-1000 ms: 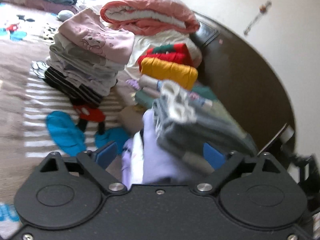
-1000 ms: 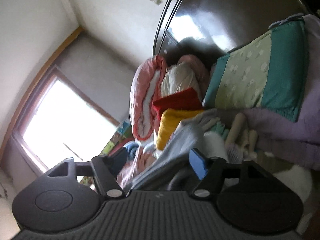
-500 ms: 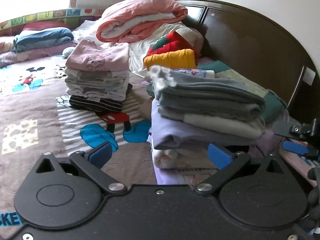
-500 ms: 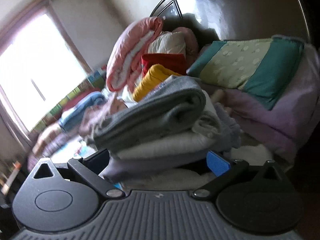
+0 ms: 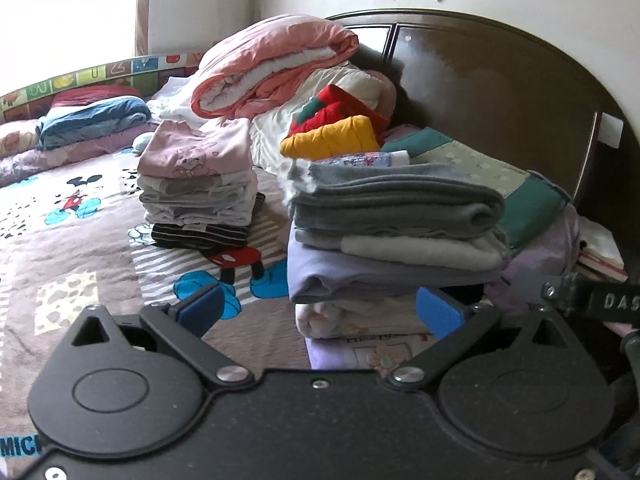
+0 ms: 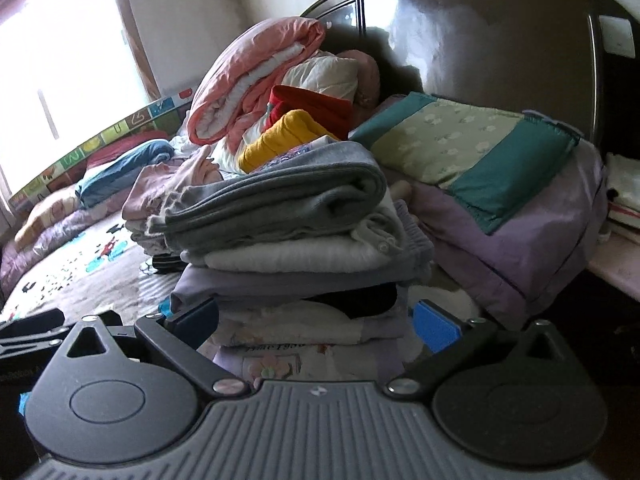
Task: Fold clothes
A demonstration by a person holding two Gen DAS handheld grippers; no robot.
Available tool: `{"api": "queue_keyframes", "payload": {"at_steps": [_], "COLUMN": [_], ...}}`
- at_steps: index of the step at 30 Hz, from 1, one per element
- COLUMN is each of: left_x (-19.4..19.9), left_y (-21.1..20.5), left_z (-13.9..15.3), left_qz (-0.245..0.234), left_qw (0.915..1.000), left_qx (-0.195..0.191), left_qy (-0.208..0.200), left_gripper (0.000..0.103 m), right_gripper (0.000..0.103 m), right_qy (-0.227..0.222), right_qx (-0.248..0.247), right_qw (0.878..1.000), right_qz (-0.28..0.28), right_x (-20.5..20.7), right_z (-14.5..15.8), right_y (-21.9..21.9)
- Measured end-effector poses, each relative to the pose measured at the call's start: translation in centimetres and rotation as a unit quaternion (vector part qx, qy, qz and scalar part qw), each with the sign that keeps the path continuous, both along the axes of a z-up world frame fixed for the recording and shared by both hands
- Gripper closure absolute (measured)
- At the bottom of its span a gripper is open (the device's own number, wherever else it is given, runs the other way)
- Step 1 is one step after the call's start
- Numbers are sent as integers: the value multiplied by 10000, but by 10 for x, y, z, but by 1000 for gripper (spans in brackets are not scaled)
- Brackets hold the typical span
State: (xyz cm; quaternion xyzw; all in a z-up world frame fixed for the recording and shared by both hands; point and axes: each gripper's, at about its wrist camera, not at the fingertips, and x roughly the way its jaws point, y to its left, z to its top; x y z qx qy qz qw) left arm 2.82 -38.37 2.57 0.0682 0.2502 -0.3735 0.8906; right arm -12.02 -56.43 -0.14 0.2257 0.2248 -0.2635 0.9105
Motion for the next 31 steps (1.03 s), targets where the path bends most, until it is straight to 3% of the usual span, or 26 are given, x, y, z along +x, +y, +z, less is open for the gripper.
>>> {"api": "queue_keyframes", "payload": {"at_steps": [15, 31], "left_x": [-8, -12], "left_y": [10, 15], "left_z": [6, 3], "left_qz": [-94, -278], "left_qw": [9999, 9994], "left_qx": [-132, -185], "left_qy": [32, 85], "left_gripper": [0, 0], "right_gripper": [0, 0], "right_qy": [292, 333], "right_qx": [-399, -423], "right_qw": [9988, 9985], "right_qz": [-6, 38], "right_x": [-3, -6], "right_z": [10, 14], "right_y": [22, 30]}}
